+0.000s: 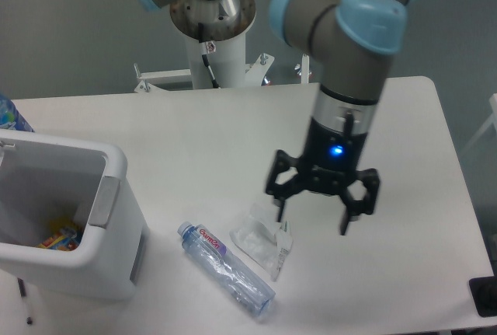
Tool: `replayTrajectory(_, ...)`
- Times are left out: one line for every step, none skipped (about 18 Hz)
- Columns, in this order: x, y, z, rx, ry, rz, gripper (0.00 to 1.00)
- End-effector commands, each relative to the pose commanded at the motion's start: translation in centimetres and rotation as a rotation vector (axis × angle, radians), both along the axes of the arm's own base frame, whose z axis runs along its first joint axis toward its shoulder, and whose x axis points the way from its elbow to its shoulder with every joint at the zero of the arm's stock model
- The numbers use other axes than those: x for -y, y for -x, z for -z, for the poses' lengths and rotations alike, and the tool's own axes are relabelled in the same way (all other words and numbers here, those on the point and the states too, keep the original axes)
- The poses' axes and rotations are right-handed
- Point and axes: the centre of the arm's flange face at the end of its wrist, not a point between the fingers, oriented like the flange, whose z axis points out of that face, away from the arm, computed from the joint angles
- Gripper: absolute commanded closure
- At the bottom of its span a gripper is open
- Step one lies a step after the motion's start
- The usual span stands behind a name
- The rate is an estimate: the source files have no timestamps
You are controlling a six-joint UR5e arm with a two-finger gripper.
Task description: Open the trash can
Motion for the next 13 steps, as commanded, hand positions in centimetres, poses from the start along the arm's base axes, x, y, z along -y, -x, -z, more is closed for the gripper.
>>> replayTrajectory(0.2, 0.1, 1.0, -0.019, 0.058, 0.011, 0.00)
replayTrajectory(0.2, 0.3, 1.7, -0.028, 0.088, 0.030, 0.00)
replayTrajectory(0.2, 0.2, 2.0, -0.034, 0.100, 0.053, 0.00)
replayTrajectory(0.4, 0.3, 2.3, -0.029, 0.124, 0.074, 0.00)
replayTrajectory(0.7, 0.2, 2.6, -0.020, 0.167, 0.096, 0.00)
replayTrajectory(1.0, 0.2, 2.8, -0.018, 0.213, 0.126, 0.00)
replayTrajectory(1.3, 0.1, 3.0, -0.017, 0.251, 0.165, 0.00)
replayTrajectory(1.5, 0.1, 3.1, -0.023, 0.279, 0.215, 0.00)
replayTrajectory(1.7, 0.1, 3.1, -0.031, 0.299, 0.255, 0.00)
replayTrajectory(1.7, 0.1, 3.2, -0.030, 0.306, 0.270, 0.00)
replayTrajectory(1.8, 0.0, 3.3, -0.025, 0.311, 0.274, 0.00)
replayTrajectory(1.8, 0.0, 3.2, -0.025, 0.310, 0.276, 0.00)
replayTrajectory(1.8, -0.1, 3.2, -0.023, 0.312, 0.276, 0.00)
